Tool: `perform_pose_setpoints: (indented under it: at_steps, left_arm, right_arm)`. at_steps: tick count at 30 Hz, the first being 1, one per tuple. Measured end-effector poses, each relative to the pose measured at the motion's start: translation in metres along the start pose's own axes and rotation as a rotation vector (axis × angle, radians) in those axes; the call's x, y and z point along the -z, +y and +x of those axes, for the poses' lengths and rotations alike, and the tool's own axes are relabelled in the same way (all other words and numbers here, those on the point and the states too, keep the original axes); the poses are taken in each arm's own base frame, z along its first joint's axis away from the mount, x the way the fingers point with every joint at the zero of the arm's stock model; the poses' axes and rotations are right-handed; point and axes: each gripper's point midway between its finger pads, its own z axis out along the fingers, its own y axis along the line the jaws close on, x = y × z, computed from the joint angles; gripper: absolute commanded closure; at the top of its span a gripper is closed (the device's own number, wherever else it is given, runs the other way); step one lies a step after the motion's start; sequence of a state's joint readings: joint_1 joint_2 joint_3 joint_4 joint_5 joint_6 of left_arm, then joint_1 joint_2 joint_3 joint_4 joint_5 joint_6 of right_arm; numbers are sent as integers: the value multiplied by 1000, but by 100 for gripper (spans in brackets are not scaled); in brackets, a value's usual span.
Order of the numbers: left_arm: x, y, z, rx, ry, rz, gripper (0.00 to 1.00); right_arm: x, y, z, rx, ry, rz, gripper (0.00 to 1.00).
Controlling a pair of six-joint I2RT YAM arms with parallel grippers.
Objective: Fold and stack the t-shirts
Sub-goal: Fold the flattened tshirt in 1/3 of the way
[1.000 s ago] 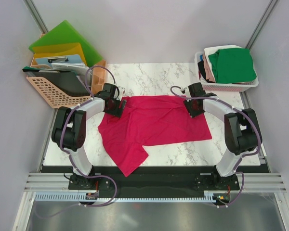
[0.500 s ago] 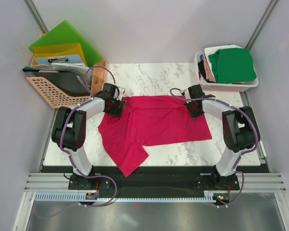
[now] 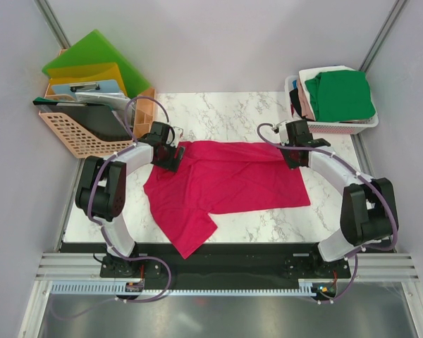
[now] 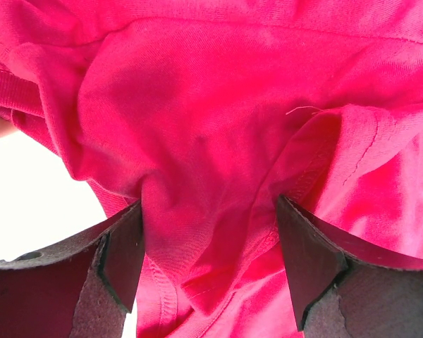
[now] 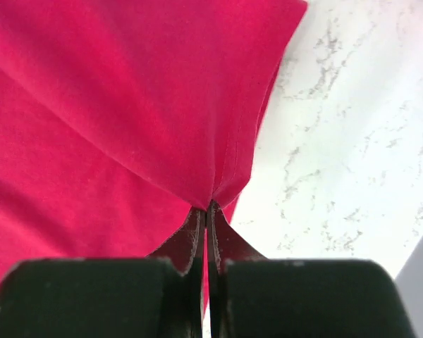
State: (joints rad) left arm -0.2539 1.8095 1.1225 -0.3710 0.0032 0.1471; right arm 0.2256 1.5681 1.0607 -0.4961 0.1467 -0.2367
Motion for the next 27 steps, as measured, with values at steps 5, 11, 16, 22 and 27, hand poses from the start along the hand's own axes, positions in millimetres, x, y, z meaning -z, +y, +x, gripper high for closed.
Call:
perform_pose_setpoints:
  at_steps: [5, 11, 16, 22, 27]
  left_arm:
    - [0, 0, 0, 0, 0, 1, 22]
    - [0, -1, 1, 0, 1, 4, 22]
    - [0, -1, 1, 0, 2, 7, 22]
    - [0, -2, 1, 0, 1, 8, 22]
    - [0, -2, 1, 0, 1, 9, 22]
  right_arm:
    - [3, -11, 9, 16, 30, 26, 92]
    - [-5, -25, 29, 51, 117, 77, 42]
    - [-8, -33, 46, 58, 175, 106, 35]
    - [-9, -45, 50, 31, 181, 129, 44]
    - [-24, -47, 43, -9, 170, 113, 58]
